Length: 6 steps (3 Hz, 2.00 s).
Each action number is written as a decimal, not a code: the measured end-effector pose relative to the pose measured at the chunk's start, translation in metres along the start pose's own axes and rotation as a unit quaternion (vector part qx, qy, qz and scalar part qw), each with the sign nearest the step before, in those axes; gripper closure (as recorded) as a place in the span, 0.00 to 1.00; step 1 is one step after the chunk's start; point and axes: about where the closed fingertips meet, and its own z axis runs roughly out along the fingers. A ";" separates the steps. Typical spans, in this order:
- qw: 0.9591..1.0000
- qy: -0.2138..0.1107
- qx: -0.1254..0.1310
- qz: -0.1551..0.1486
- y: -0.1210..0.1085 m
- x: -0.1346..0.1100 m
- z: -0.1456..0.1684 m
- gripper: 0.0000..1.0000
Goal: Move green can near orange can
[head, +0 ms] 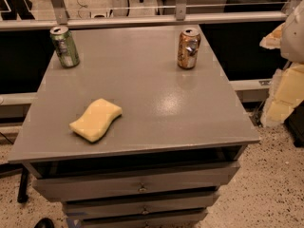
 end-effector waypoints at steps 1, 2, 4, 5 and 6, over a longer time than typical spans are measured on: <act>1.000 0.000 0.000 0.000 0.000 0.000 0.000 0.00; 1.000 -0.012 0.002 0.003 -0.002 -0.001 -0.001 0.00; 0.987 -0.145 -0.032 0.055 0.014 -0.065 0.052 0.00; 0.970 -0.226 -0.053 0.075 0.017 -0.123 0.084 0.00; 0.945 -0.301 -0.079 0.102 0.026 -0.186 0.111 0.00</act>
Offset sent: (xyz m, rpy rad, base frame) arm 0.0040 -0.0007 -0.0026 0.0570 -0.0014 -0.0006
